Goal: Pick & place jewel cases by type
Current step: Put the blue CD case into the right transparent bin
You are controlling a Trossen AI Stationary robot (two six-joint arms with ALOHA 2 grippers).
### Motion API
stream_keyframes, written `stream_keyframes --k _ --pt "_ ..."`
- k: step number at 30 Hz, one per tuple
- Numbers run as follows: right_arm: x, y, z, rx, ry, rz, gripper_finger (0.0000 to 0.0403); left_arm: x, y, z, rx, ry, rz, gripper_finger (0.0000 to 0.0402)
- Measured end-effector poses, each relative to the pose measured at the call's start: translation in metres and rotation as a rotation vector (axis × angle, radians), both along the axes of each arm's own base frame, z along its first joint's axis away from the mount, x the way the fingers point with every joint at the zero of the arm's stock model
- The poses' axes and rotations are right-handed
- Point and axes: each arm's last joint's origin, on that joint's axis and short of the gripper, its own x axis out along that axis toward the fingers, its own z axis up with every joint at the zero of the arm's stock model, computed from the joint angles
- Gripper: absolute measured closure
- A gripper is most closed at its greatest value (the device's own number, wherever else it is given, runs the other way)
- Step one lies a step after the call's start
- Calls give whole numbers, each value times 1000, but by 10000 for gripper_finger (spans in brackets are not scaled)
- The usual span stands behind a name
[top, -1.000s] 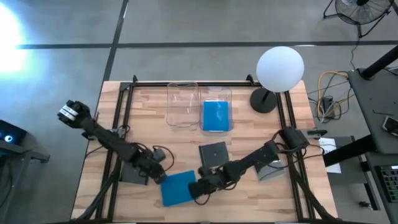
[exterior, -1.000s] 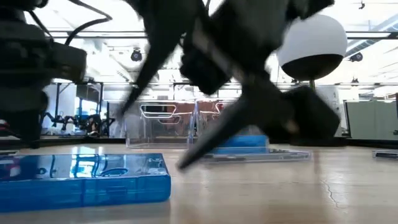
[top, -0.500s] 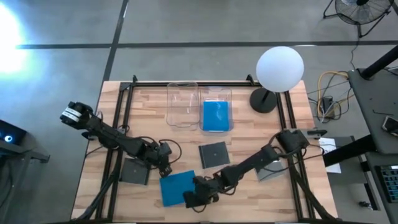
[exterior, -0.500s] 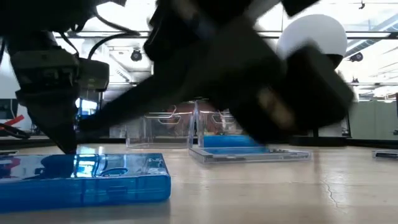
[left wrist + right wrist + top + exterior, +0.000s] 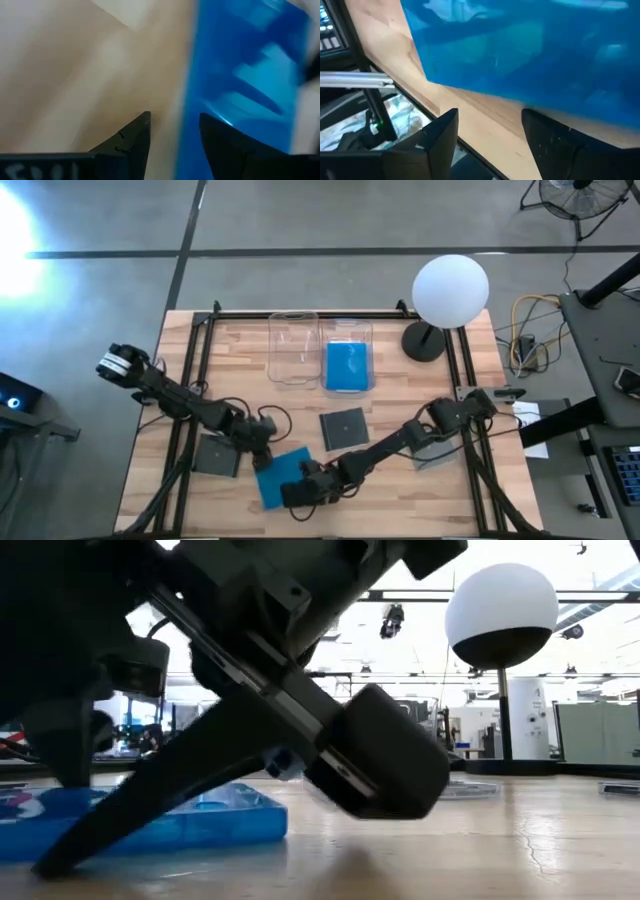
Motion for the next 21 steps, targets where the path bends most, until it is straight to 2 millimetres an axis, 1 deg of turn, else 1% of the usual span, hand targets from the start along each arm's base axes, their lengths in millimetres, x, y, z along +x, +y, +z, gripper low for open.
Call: stream_keyframes --k 2,5,8,16,18,21 --pt "-1 -1 0 -21 16 -10 184 0 -2 0 -50 -2 -12 250" --pt "-2 -1 0 -26 22 -6 184 0 -2 -1 -88 17 18 250" --pt "-3 -2 -1 -34 30 -2 184 2 -4 1 -154 15 -18 250" --pt "-4 -2 -9 -51 46 9 184 15 -7 15 -293 -138 -67 250" --pt "-4 -2 -13 -56 51 12 184 16 -6 15 -299 -139 -73 250" --pt "-4 -2 -15 -66 51 24 184 12 -2 9 -212 -95 -37 250"
